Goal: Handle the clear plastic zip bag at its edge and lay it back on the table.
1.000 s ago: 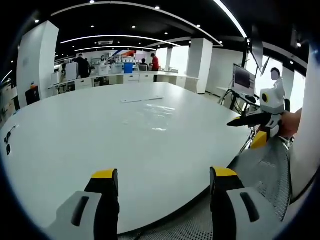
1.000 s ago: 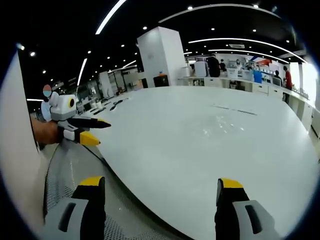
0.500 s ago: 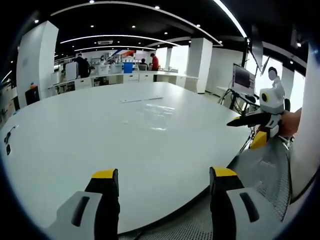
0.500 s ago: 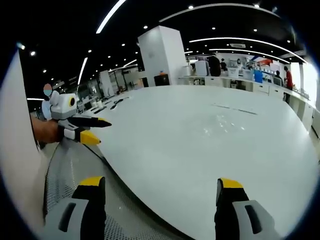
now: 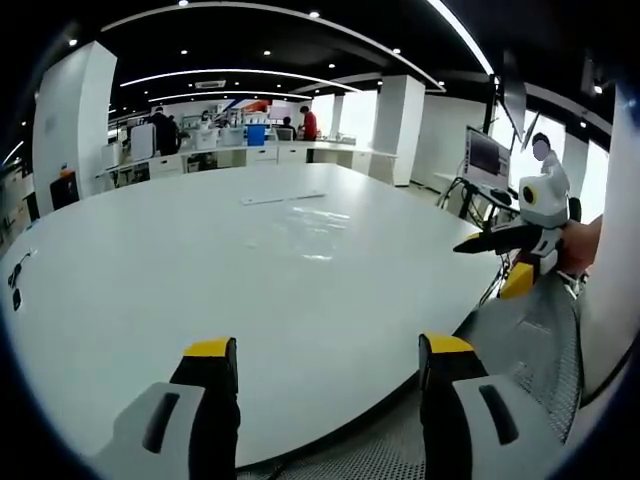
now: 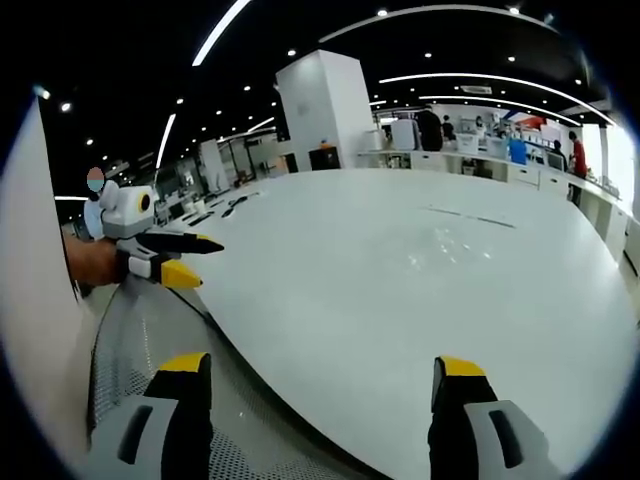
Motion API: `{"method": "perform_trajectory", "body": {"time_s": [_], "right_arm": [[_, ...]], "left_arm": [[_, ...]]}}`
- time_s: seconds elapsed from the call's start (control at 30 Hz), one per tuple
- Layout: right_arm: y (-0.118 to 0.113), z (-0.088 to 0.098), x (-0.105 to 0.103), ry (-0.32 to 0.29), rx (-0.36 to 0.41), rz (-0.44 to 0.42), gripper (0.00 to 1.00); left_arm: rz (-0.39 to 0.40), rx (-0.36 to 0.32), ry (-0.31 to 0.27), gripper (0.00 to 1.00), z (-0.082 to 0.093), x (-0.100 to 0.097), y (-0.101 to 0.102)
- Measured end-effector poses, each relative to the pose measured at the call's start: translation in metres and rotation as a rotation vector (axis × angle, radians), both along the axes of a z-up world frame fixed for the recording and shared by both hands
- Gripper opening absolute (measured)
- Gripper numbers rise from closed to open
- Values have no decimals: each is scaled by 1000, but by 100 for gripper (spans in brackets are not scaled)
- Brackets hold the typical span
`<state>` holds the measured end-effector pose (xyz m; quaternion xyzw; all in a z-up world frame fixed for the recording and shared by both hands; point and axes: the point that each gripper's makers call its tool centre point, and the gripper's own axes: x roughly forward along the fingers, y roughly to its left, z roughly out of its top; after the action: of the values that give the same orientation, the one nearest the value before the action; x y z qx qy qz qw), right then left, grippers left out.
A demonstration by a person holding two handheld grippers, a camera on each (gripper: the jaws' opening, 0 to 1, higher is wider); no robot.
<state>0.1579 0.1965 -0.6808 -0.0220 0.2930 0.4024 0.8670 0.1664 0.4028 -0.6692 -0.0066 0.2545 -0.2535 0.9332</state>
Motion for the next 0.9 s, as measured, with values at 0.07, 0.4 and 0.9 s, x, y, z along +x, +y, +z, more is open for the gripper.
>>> {"method": "perform_trajectory", "body": {"time_s": [0.07,0.4,0.9], "right_arm": [[0,0,0,1,-1,0,91],[1,0,-1,4,-9,6,90],[-4,-4,4,13,-64,33,86]], "left_arm": [[1,-1,0,71,1,0,0],[0,1,0,71,0,0,0],[9,-5,-6,70,-1,1,3]]}}
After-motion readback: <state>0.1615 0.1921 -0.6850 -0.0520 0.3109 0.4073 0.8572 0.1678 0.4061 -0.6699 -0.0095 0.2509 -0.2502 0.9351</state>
